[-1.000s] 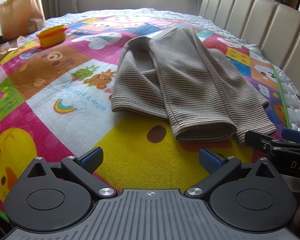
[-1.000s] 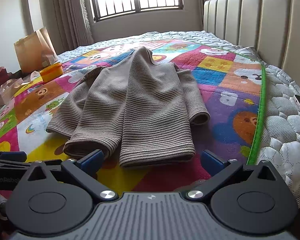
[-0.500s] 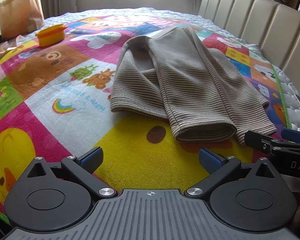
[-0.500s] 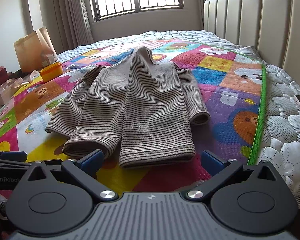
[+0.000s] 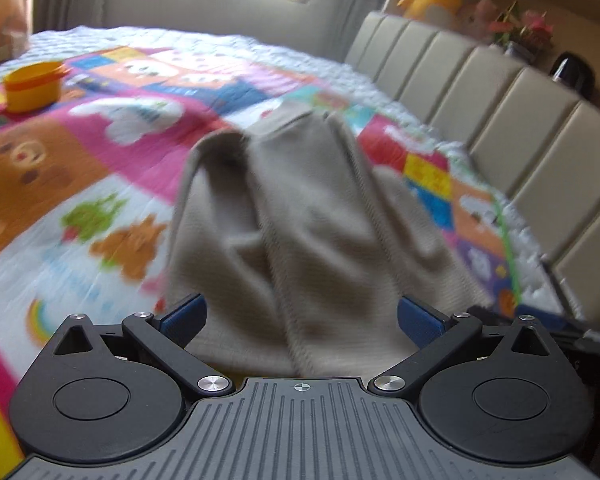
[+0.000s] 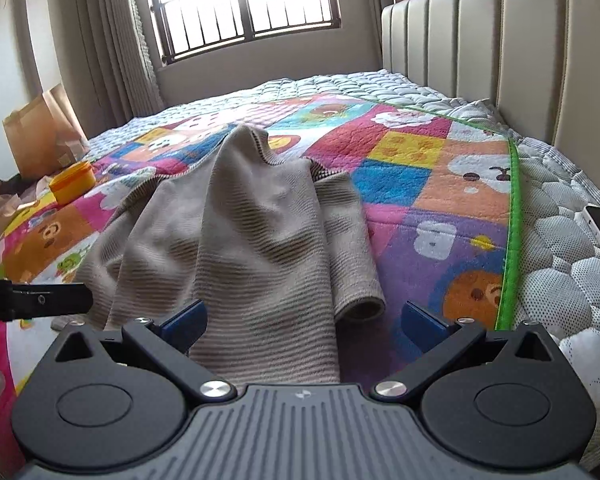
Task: Fold clothes
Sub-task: 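Grasp the sweater body with both grippers and lift it off the quilt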
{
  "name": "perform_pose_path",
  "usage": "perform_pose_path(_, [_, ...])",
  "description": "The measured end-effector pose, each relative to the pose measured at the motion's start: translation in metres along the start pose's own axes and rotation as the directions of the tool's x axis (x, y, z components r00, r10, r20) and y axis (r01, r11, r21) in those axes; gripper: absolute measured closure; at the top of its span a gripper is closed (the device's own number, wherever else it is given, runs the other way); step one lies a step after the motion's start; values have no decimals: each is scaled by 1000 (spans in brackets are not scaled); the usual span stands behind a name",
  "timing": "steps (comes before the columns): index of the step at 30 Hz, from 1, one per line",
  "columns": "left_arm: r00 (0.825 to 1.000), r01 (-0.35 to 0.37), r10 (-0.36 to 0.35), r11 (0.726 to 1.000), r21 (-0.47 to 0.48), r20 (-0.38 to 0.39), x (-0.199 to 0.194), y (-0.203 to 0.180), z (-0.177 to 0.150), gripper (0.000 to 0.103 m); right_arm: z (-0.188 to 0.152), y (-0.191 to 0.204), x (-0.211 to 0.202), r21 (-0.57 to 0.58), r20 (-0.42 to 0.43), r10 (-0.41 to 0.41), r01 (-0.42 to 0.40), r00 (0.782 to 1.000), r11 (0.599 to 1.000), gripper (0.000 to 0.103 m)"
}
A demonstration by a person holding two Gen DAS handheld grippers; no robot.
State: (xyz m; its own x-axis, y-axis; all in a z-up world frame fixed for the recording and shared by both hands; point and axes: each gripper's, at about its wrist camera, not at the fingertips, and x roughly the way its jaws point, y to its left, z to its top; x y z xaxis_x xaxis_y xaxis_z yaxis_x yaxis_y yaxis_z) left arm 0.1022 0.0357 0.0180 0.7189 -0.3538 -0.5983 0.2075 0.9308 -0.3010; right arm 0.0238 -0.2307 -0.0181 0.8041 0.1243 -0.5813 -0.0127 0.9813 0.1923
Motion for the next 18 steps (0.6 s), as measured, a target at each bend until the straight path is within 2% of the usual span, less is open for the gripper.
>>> perform_pose_path(4, [995, 90, -91, 996, 16, 49, 29, 10, 31, 0, 22, -7, 21, 13, 35, 5, -5, 999, 1000, 0])
perform_pose_path(8, [984, 178, -177, 984, -14, 31, 69, 23, 54, 0, 43, -4, 48, -3, 65, 43, -43, 997, 999, 0])
perform_pose_path(13, [976, 177, -196, 968, -178, -99, 126, 47, 61, 0, 55, -5, 91, 30, 60, 123, -125, 991, 992, 0])
perform_pose_path(18, [963, 220, -256, 929, -297, -87, 143, 67, 58, 0, 40, -13, 123, 75, -4, 186, -185, 983, 980, 0])
